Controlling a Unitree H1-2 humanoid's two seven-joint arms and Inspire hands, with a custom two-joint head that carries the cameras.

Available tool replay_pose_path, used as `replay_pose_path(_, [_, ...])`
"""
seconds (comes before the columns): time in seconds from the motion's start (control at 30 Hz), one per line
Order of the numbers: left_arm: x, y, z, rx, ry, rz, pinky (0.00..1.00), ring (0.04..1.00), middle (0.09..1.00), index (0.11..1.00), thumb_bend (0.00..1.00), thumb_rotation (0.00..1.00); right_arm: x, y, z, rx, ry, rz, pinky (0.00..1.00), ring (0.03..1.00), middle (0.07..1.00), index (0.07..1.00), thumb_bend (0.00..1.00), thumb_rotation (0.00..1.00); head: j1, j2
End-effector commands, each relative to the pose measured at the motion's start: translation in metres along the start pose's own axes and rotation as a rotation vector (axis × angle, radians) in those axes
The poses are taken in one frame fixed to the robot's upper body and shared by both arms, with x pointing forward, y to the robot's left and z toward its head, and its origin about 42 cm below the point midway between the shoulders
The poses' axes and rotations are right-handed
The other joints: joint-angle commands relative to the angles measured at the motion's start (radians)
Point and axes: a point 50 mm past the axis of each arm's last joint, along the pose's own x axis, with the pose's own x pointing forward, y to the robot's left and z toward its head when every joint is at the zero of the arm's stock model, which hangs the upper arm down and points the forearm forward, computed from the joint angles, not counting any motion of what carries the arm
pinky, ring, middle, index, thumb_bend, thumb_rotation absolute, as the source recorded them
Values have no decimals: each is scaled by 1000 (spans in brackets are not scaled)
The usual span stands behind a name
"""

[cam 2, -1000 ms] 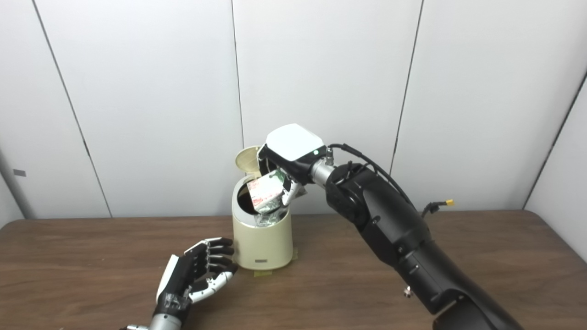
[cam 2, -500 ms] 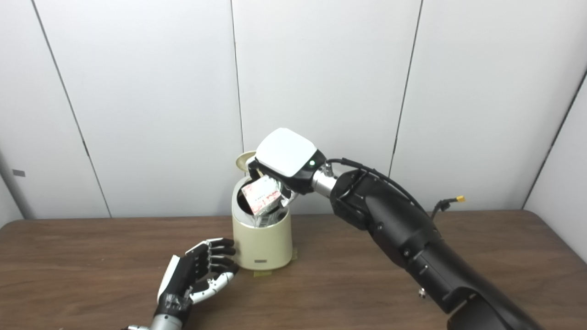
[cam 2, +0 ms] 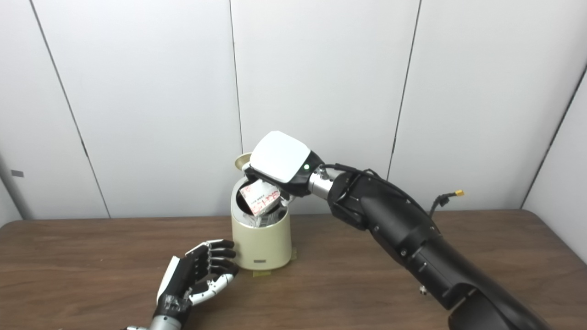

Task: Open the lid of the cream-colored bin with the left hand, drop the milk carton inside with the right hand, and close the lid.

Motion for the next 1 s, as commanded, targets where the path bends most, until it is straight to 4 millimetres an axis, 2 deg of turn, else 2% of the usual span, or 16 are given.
replay_pose_path(0.0, [10,3,19,18,-75,9,589,615,655,684,505,0,12,-21,-17,-64,22,-38,325,413,511,507,498,0,3,2])
replay_pose_path(0.47, [7,3,20,7,-76,5,569,617,674,687,503,0,14,-10,-25,-113,85,-16,286,413,533,531,491,0,8,10])
replay_pose_path(0.8, [7,3,19,9,-73,2,563,612,667,685,505,0,17,-7,-15,-76,144,-74,271,408,517,546,489,0,7,11])
replay_pose_path(0.97, [6,3,18,10,-69,-1,570,612,663,682,500,0,18,-9,-7,13,233,-102,273,402,502,556,488,0,7,11])
